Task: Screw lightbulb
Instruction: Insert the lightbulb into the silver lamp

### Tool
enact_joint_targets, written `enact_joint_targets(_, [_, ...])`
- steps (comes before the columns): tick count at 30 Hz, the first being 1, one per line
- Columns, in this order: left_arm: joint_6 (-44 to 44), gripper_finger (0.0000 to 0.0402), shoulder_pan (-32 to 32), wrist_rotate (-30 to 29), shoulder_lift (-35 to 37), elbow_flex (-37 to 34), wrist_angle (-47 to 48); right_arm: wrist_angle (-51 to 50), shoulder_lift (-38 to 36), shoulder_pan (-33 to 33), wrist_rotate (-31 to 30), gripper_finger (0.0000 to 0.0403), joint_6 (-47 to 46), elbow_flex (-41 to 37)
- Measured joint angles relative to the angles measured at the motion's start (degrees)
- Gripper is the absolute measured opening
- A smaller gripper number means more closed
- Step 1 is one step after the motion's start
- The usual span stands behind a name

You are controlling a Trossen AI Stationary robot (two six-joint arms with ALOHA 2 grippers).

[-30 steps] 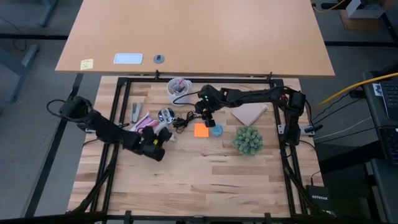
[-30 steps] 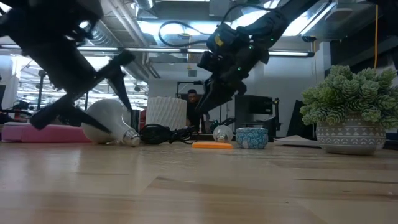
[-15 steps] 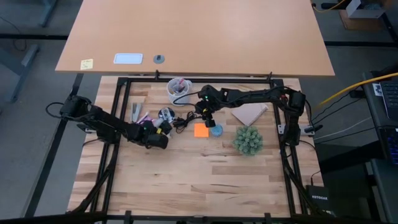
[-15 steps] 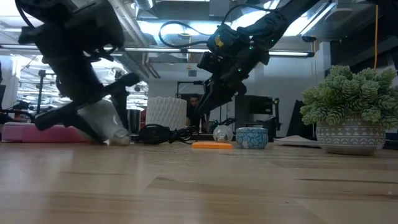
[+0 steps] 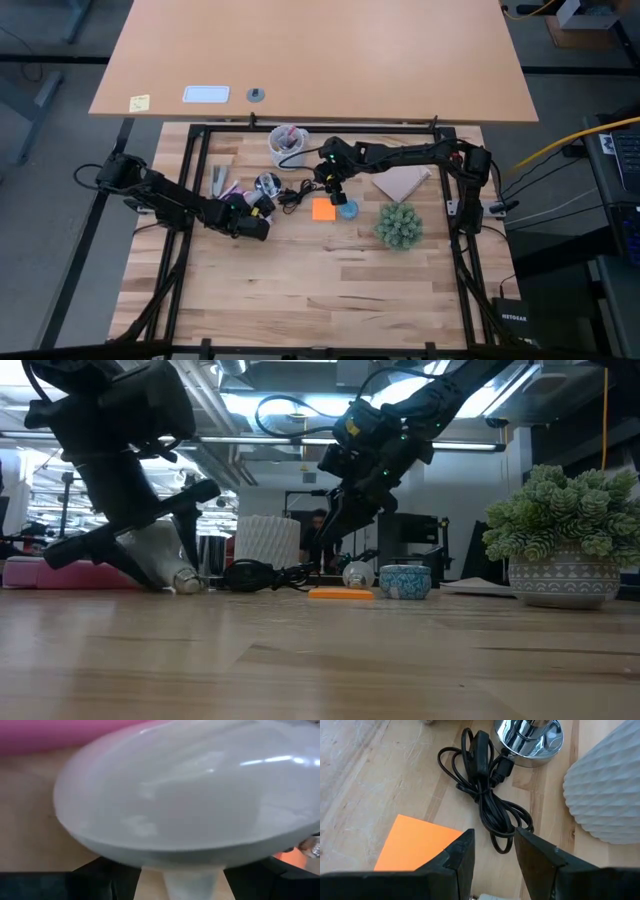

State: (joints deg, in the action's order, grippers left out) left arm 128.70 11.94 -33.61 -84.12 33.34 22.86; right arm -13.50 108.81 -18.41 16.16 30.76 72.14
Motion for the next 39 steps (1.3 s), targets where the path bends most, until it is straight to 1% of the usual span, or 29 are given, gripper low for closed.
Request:
enact_joint_targets(8, [-0.16, 0.0238, 0.02, -0.46, 0.0, -0.05, 0.41, 0.01, 0.02, 0.0, -0.01, 0.0143, -0.02, 0.0])
enact_joint_targets(11, [-0.8, 0.0218, 0.04, -1.22, -0.02, -0.15, 0.81, 0.02, 0.04, 0.0, 0.0, 0.0143, -0.02, 0.0])
enact_joint_targets(17, [-1.72, 0.0151, 0.11, -2.14, -0.11, -0.24, 0.94, 0.04, 0.04, 0.01, -0.02, 0.0143, -0.02, 0.02])
enact_joint_targets(21, [-3.61, 0.015, 0.11, -2.07, -0.11, -0.28, -1.49, 0.17, 0.04, 0.0, -0.02, 0.0143, -0.02, 0.02])
enact_joint_targets(24, [-7.71, 0.015, 0.12, -2.24, -0.11, -0.28, -5.45, 0.98, 0.04, 0.0, -0.02, 0.0143, -0.02, 0.02])
enact_joint_targets(29, [-17.17, 0.0151, 0.2, -3.53, -0.11, -0.26, -14.5, 3.83, 0.04, 0.0, -0.04, 0.0143, -0.03, 0.04])
enact_joint_targets(33, [-24.4, 0.0151, 0.82, -4.76, -0.11, -0.22, -20.89, 6.33, 0.04, 0.02, -1.21, 0.0143, -0.19, 0.04])
enact_joint_targets(36, [-27.48, 0.0151, 1.65, -8.44, 0.0, -0.22, -24.16, 8.44, 0.04, 0.02, -1.78, 0.0143, -0.89, 0.07])
enact_joint_targets(39, [-29.14, 0.0151, 2.56, -13.51, 1.0, -0.22, -24.35, 9.19, 0.04, 0.02, -1.6, 0.0143, -2.04, 0.07])
